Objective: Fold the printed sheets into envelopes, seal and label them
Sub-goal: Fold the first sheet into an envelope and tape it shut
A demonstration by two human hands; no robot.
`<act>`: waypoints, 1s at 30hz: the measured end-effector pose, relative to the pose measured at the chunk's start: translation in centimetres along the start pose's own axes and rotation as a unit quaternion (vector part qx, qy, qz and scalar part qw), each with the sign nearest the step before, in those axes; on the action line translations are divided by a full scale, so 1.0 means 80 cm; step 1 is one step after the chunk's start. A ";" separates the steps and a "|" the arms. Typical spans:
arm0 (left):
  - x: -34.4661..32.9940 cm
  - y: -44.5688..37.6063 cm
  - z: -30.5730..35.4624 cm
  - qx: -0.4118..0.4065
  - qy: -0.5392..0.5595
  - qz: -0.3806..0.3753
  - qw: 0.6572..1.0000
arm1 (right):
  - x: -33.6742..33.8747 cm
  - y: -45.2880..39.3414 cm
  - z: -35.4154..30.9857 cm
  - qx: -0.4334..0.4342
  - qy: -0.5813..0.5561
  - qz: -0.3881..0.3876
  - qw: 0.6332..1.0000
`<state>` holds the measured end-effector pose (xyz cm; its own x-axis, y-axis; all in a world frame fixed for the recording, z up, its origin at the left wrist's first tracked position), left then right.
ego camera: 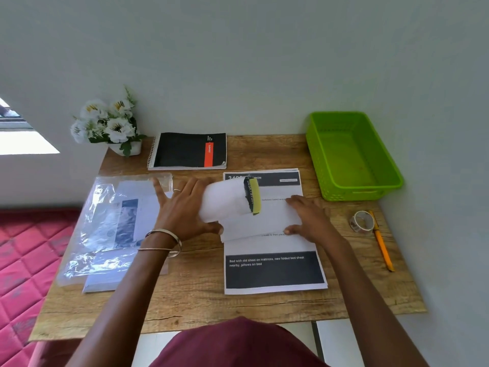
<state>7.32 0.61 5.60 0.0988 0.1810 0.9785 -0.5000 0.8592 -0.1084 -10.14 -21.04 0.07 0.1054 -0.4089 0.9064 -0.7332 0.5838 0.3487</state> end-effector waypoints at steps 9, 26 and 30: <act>-0.004 -0.001 0.001 0.002 -0.003 -0.006 1.000 | 0.027 -0.020 -0.009 -0.006 0.096 0.042 0.994; -0.012 -0.002 -0.001 0.041 0.011 -0.005 0.999 | 0.122 0.091 0.059 0.010 -0.567 0.349 0.746; -0.015 -0.003 -0.007 0.067 0.004 -0.023 0.997 | 0.117 0.096 0.069 -0.018 -0.584 0.388 0.712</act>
<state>7.81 0.47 4.37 0.1305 0.1461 0.9806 -0.6058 0.7947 -0.0378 -18.51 -24.26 9.91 -0.9692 -0.2453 0.0193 -0.2458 0.9612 -0.1249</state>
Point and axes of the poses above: each hand's wrist, its own y-axis away from the middle knuckle, its own x-axis out of the back of the hand, z = x × y, the point moved 5 cm from there along -y, towards the middle knuckle, and after that the axes turned 6 degrees about -x, right-handed, at the moved point
